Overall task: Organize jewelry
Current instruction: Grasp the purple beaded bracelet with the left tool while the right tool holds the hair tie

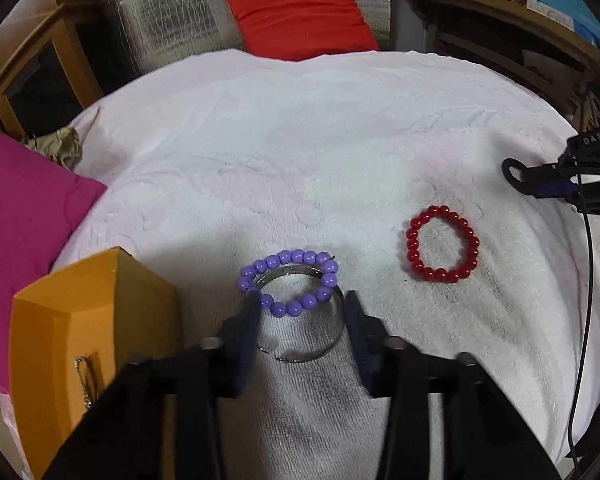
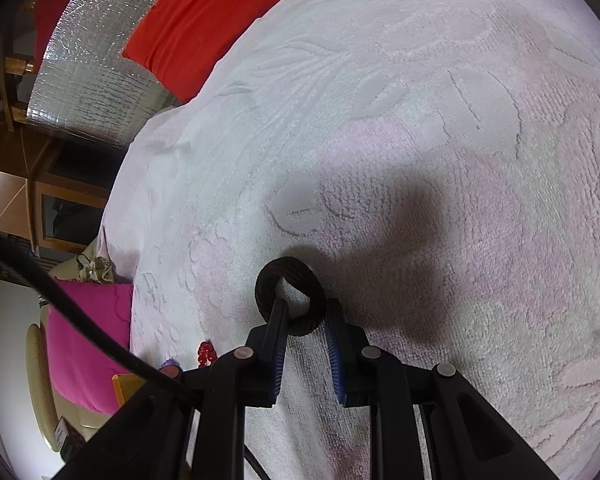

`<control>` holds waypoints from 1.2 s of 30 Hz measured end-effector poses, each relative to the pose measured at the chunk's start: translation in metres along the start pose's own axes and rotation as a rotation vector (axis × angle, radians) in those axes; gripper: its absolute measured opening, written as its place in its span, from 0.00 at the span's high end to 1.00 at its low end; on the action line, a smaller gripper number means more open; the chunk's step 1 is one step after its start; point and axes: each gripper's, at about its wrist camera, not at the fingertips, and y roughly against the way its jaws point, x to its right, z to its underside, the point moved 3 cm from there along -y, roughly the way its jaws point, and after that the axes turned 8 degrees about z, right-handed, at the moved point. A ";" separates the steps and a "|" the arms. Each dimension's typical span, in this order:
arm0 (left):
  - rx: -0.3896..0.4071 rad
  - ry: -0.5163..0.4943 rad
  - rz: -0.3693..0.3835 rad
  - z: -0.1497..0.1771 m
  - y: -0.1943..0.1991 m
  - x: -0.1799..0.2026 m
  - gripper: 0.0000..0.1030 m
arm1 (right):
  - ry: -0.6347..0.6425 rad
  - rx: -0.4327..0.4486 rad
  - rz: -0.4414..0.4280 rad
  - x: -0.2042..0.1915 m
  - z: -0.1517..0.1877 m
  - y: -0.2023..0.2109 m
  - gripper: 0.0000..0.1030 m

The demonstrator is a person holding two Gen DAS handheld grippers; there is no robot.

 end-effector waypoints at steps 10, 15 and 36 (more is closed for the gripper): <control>0.004 0.008 0.016 -0.003 -0.011 0.006 0.66 | 0.001 -0.007 -0.008 0.003 -0.001 0.000 0.79; -0.044 0.005 0.046 0.000 -0.023 0.010 0.66 | 0.001 -0.010 -0.012 0.005 0.000 0.000 0.81; 0.018 0.166 0.188 -0.007 -0.002 -0.011 0.90 | 0.035 0.012 0.000 -0.001 0.002 0.003 0.84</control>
